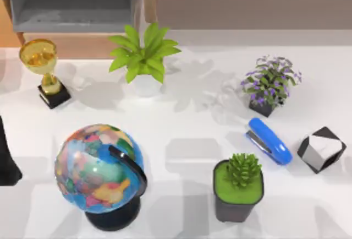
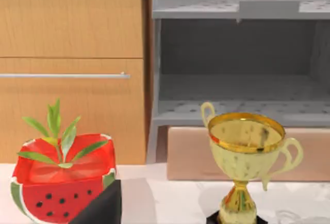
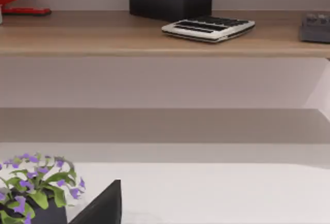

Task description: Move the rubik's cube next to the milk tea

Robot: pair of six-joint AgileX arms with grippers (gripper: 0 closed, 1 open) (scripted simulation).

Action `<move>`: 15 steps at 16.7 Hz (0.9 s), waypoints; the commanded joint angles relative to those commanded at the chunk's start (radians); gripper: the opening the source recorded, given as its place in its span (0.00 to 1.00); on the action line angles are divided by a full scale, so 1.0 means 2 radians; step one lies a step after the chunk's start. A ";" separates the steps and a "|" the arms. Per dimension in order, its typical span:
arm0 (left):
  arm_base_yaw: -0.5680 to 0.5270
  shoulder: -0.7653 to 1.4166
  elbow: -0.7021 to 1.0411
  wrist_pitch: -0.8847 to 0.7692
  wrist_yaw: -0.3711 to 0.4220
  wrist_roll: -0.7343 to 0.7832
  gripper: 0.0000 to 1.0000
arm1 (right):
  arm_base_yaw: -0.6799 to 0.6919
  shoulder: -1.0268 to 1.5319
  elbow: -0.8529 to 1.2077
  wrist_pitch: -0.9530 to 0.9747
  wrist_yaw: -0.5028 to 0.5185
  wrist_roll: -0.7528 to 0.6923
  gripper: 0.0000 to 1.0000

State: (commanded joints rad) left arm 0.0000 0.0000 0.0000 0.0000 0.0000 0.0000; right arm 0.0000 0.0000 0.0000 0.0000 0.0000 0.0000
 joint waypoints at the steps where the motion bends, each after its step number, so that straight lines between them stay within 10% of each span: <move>1: 0.000 0.000 0.000 0.000 0.000 0.000 1.00 | 0.000 0.000 0.000 0.000 0.000 0.000 1.00; 15: 0.000 0.000 0.000 0.000 0.000 0.000 1.00 | -0.083 0.452 0.400 0.036 -0.054 0.006 1.00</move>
State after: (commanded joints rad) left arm 0.0000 0.0000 0.0000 0.0000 0.0000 0.0000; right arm -0.1667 0.9034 0.8006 0.0723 -0.1079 0.0116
